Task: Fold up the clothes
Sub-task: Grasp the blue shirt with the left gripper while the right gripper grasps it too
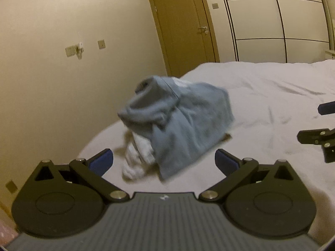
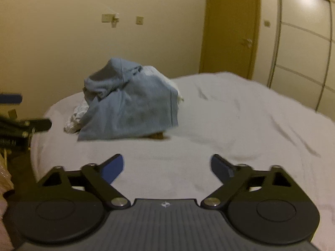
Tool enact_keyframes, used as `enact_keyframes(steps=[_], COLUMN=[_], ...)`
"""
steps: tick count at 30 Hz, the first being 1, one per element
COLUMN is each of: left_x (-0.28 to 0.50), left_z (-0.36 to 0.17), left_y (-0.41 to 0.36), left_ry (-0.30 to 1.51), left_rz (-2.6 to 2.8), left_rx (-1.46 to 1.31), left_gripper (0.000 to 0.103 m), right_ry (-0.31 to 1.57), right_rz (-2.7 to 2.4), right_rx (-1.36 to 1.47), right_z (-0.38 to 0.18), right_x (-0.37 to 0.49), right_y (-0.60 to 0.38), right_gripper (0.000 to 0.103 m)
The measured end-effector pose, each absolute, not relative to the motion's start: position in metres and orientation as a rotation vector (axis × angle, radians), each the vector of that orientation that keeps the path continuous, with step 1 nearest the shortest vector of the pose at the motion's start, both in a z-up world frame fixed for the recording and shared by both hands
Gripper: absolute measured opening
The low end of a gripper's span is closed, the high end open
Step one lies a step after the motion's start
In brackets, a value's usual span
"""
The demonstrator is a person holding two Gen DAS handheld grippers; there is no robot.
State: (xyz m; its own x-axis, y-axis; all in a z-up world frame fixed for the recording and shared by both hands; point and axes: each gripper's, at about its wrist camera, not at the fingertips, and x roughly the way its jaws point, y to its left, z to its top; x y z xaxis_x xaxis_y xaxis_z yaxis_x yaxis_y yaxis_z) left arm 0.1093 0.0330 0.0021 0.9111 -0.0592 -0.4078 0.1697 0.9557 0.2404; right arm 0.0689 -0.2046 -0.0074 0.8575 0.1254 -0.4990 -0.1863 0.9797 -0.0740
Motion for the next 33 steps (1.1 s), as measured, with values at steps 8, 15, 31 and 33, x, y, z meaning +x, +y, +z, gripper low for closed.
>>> enact_keyframes(steps=[8, 15, 31, 33], left_x=[0.230, 0.308, 0.286, 0.273], left_z=[-0.002, -0.028, 0.006, 0.029], left_y=[0.034, 0.030, 0.049, 0.050], left_ry=[0.351, 0.306, 0.201, 0.152], left_rz=[-0.146, -0.162, -0.186, -0.193], left_rx=[0.383, 0.442, 0.350, 0.330], left_gripper=[0.082, 0.078, 0.001, 0.001], right_ry=[0.445, 0.384, 0.288, 0.244], right_rz=[0.197, 0.257, 0.244, 0.220], right_rx=[-0.228, -0.270, -0.377, -0.375], right_z=[-0.013, -0.040, -0.035, -0.020], right_x=[0.178, 0.260, 0.270, 0.256], right_y=[-0.188, -0.179, -0.151, -0.155], right_gripper=[0.075, 0.074, 0.000, 0.000])
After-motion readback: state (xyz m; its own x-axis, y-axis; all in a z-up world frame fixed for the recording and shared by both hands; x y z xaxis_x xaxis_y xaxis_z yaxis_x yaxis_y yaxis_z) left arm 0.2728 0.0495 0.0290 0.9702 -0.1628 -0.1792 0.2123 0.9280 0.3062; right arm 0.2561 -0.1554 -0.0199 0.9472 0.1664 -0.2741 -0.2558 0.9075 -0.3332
